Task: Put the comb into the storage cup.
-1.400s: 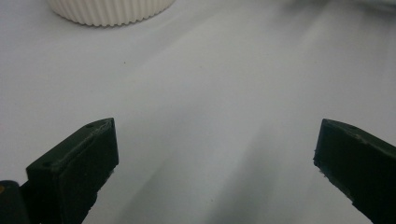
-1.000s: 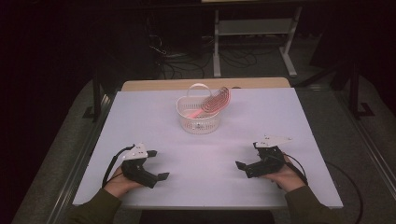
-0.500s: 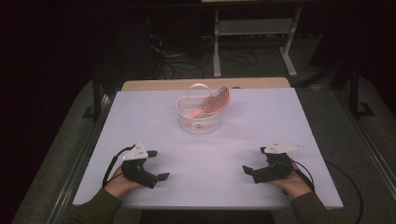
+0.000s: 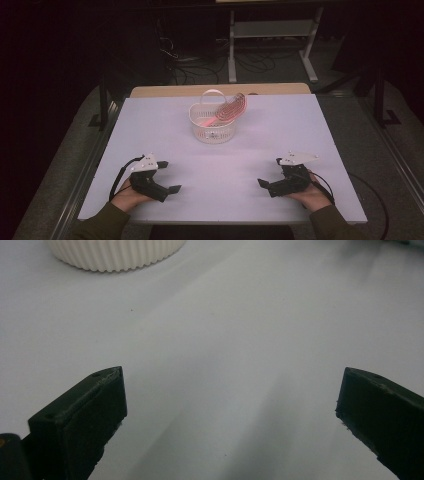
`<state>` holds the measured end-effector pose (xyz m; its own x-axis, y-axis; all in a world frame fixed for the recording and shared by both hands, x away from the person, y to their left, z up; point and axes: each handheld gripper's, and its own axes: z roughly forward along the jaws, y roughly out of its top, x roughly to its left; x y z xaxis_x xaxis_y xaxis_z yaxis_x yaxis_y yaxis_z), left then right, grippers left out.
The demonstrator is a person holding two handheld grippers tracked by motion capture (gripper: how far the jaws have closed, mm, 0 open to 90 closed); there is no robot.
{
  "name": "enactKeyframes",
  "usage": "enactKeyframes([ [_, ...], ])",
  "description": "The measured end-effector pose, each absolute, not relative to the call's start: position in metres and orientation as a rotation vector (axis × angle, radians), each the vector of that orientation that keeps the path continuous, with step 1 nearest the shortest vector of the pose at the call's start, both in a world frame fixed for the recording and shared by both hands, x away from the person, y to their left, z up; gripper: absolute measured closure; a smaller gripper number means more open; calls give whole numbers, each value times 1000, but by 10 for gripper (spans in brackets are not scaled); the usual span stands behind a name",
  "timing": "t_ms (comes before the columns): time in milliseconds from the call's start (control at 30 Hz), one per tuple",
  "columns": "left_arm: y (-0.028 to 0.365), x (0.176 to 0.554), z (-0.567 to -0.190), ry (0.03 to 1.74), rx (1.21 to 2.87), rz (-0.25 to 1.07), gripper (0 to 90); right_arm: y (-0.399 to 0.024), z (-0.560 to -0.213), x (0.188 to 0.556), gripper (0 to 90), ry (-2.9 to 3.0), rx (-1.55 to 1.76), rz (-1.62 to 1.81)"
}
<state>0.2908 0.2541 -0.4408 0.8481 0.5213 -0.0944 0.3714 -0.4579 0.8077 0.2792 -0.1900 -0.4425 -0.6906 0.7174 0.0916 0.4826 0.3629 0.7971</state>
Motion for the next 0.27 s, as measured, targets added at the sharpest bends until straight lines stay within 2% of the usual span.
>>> enactKeyframes([
  [267,255,291,-441,648,2107,206,0,-190,-444,279,0,2375,1064,1219],
])
